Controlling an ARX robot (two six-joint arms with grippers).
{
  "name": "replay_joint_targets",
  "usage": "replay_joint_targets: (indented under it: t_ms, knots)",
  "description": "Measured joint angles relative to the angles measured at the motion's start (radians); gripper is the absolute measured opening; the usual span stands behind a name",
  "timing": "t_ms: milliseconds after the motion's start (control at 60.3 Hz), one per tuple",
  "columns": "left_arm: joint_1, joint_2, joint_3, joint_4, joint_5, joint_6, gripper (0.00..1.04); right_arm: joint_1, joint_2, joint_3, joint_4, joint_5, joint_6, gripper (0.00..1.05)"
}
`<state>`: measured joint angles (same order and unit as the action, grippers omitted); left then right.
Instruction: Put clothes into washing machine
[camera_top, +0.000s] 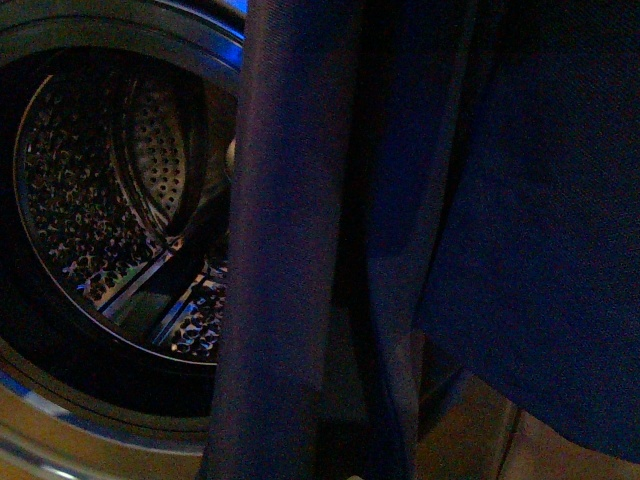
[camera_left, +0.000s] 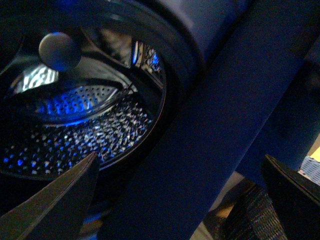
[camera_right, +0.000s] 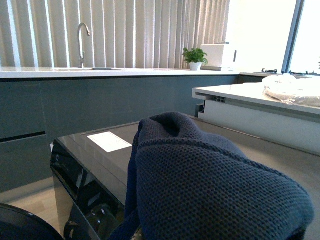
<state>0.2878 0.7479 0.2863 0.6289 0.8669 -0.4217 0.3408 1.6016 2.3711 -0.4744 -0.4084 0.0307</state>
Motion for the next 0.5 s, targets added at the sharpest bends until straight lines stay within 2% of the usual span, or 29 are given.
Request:
replay_joint_targets:
  t_ms: [149, 315, 381, 497]
  knots:
    - [-0.045, 0.171, 0.152, 0.106, 0.047, -0.029, 0.98, 0.000, 0.000, 0.000, 0.000, 0.000, 0.000, 0.03]
    - [-0.121, 0.276, 0.267, 0.126, 0.091, -0.031, 0.98, 0.000, 0.000, 0.000, 0.000, 0.000, 0.000, 0.03]
    - [-0.163, 0.312, 0.308, 0.147, 0.151, -0.032, 0.98, 0.000, 0.000, 0.000, 0.000, 0.000, 0.000, 0.03]
    - [-0.227, 0.346, 0.361, 0.113, 0.195, 0.010, 0.98, 0.000, 0.000, 0.000, 0.000, 0.000, 0.000, 0.03]
